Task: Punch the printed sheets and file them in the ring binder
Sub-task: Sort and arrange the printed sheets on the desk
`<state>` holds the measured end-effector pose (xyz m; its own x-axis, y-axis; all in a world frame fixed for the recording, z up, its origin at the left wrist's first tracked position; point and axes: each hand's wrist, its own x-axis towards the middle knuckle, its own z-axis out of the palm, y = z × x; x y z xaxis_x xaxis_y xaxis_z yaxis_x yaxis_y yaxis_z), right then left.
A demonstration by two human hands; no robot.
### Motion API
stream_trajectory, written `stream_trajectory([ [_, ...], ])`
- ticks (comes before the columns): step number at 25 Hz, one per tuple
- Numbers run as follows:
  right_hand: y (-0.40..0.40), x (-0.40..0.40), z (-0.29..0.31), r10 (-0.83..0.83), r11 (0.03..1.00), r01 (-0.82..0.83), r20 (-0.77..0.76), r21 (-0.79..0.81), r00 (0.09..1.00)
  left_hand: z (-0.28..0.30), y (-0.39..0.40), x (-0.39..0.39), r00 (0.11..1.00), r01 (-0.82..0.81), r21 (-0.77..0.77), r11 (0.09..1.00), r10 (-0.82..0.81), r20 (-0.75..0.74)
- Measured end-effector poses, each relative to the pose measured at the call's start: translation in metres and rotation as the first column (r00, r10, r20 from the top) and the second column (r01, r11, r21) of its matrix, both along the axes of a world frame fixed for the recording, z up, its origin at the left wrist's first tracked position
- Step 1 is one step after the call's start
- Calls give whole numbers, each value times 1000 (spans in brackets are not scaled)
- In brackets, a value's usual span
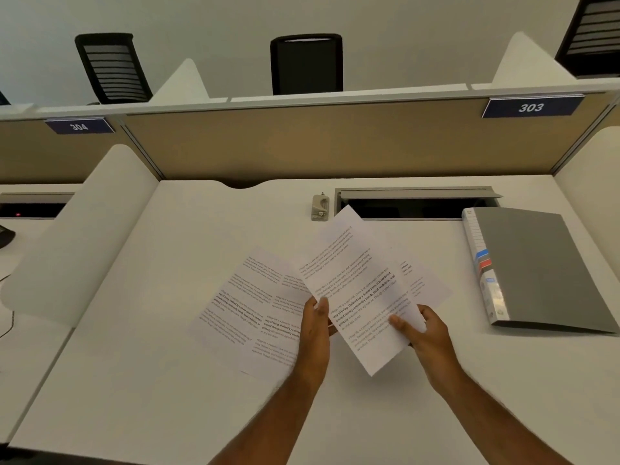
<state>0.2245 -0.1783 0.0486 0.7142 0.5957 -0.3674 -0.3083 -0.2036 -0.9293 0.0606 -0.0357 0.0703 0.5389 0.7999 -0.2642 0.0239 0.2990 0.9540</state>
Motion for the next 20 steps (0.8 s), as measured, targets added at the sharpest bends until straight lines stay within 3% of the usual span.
stream_trajectory([
  [3, 8, -12, -3, 25, 1000, -25, -4, 11, 1000, 4, 6, 6, 995, -72, -84, 994, 66, -73],
  [9, 15, -15, -15, 231, 972, -229, 25, -57, 973, -4, 36, -19, 969, -163, 85, 983, 176, -174],
  [13, 8, 6, -31, 335, 932, -282, 249, -226, 909, -12, 66, -49, 954, -217, 109, 970, 234, -187],
  [15, 8, 24, -42, 413, 895, -278, 413, -349, 811, -15, 76, -61, 949, -226, 109, 968, 244, -198],
  [17, 10, 42, -51, 553, 817, -279, 547, -505, 628, -17, 82, -70, 945, -227, 118, 967, 248, -213],
  [20, 15, 63, -61, 714, 685, -272, 550, -676, 433, -23, 88, -77, 938, -232, 120, 965, 254, -236],
])
